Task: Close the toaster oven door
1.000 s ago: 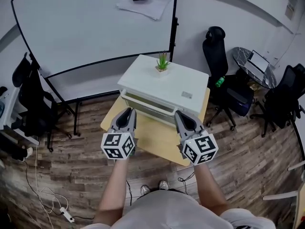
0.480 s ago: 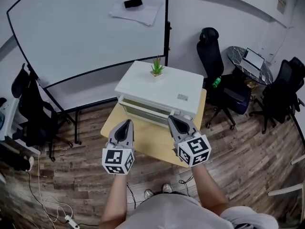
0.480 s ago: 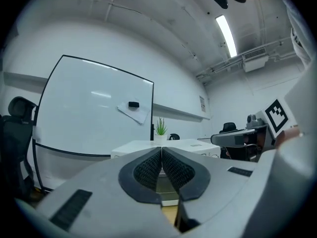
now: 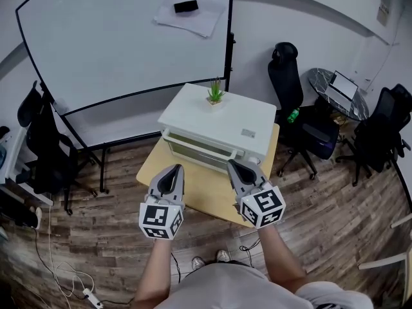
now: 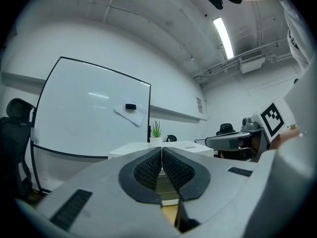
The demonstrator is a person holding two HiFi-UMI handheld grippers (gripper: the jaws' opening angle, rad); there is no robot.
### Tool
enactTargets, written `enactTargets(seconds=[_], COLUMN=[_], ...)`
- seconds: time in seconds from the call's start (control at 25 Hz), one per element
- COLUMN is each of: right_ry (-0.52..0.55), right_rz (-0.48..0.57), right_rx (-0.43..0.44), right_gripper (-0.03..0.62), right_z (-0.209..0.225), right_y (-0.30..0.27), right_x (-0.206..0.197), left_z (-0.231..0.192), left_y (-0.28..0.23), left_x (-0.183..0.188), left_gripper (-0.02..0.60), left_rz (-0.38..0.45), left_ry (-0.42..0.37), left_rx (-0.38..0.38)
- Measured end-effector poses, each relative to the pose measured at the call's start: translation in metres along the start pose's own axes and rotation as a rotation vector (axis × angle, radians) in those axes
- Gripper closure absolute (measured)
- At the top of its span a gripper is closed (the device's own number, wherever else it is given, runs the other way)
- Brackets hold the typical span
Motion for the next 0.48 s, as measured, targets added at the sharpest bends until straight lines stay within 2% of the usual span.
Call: enactTargets(seconds=[0.48], right_ry=[0.007], right_rz=[0.010], right_rx=[-0.007], right_gripper=[0.594], right_z=[-0.0059], right_y=[0.0055], right_x=[0.0035], left_z=[0.0039], left_y=[0.0067], left_x=[0.0029], left_gripper=[0.568], left_rz=[0.002], left_ry=[-0.015], left_rx=[-0.010])
Point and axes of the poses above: the fingertips, and each gripper's own axes: y backward along the fingers, z to its right, x out of its top, the point moved 3 cm from there along y, backward along the fingers, and after that the axes turned 9 degrees about x, right-handed, at the moved point
